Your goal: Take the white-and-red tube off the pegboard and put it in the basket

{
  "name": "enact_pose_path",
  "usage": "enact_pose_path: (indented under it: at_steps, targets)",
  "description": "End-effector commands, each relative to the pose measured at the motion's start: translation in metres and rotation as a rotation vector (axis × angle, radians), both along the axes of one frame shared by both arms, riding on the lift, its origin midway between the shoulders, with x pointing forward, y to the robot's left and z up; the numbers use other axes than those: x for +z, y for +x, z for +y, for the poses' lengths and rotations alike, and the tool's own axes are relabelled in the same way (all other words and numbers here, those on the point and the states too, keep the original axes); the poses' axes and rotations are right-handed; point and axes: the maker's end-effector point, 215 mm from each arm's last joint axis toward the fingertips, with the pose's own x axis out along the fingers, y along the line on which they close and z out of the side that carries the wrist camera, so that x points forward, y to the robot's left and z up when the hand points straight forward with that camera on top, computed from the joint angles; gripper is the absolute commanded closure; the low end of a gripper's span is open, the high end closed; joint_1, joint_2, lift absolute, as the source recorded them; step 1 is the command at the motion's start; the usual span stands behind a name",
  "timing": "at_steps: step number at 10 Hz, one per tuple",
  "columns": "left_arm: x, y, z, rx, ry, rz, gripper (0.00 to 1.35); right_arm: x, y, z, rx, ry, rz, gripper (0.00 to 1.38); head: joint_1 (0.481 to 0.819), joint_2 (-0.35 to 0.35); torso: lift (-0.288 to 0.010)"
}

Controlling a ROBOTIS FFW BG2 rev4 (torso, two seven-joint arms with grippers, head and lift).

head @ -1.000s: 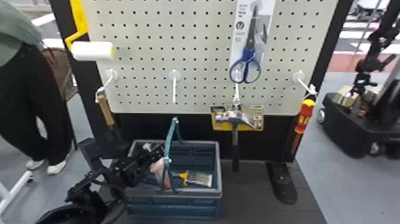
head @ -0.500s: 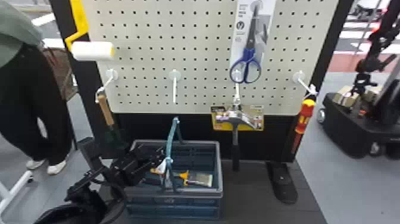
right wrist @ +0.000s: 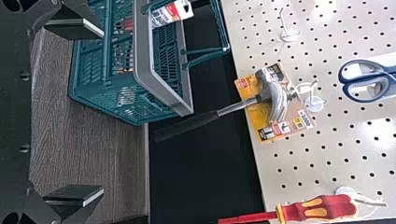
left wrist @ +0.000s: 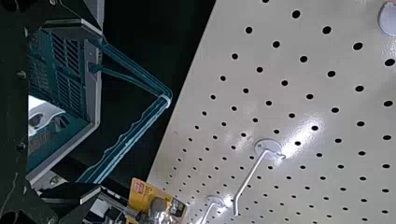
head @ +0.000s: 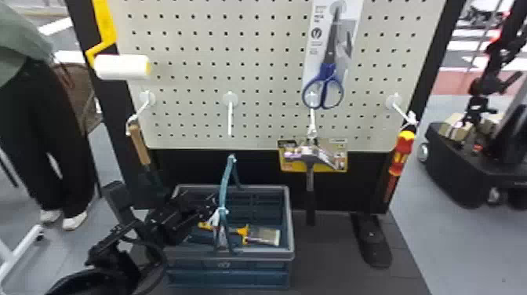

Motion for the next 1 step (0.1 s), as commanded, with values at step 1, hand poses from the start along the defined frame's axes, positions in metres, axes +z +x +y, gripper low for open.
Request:
enact_pose_path:
  at_steps: [1]
  targets:
    - [0.0001,0.0002,0.0007,0.001,0.0,0.0,0.15,0.0001,0.0,0.0,0.0,0.0,0.0,0.13,0.549,0.0,-0.1]
